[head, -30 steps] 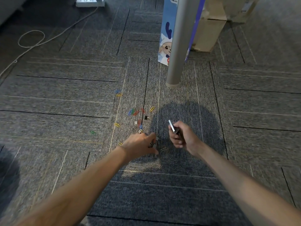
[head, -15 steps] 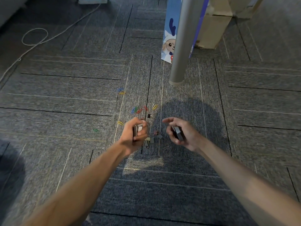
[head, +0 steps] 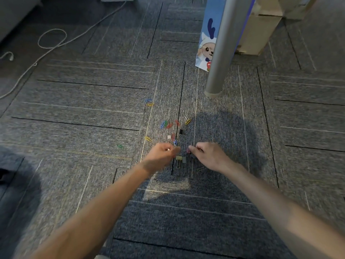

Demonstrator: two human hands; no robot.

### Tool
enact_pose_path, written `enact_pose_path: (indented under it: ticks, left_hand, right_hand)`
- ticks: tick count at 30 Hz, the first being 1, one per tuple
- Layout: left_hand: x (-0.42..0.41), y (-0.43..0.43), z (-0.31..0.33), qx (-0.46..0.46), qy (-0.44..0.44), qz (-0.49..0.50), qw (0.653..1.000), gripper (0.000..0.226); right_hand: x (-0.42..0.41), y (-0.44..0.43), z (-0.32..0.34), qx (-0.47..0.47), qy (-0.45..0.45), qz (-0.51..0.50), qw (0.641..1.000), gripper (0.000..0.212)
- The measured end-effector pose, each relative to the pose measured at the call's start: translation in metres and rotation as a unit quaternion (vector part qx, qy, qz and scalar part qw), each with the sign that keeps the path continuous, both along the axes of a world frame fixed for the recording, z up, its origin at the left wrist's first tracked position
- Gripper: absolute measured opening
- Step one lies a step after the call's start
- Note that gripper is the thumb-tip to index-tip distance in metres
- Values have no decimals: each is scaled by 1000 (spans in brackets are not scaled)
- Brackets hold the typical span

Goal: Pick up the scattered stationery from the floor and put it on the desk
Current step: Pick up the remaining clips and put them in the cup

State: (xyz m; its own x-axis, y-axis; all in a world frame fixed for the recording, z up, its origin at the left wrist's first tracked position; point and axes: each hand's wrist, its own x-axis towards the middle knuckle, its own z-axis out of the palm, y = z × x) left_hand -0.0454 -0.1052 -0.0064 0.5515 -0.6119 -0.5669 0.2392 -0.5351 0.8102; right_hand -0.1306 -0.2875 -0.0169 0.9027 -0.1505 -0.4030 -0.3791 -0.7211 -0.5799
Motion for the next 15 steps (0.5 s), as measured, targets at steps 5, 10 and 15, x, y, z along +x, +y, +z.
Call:
enact_pose_path:
  ticks: [5,10,15]
  left_hand:
    - [0,-4,-4,181,-356,-154,904,25]
    - [-1,-6,-6,191,-402,-206,871,29]
    - [-9,-14,-5,211,-398,-204,869,38]
  right_hand:
    - [-7,-4,-1,-81,-16,103,991,23]
    - [-6,-4,-5,-148,-41,149,977,39]
    - [-1,-7,-9,-143,-68,144,977,52]
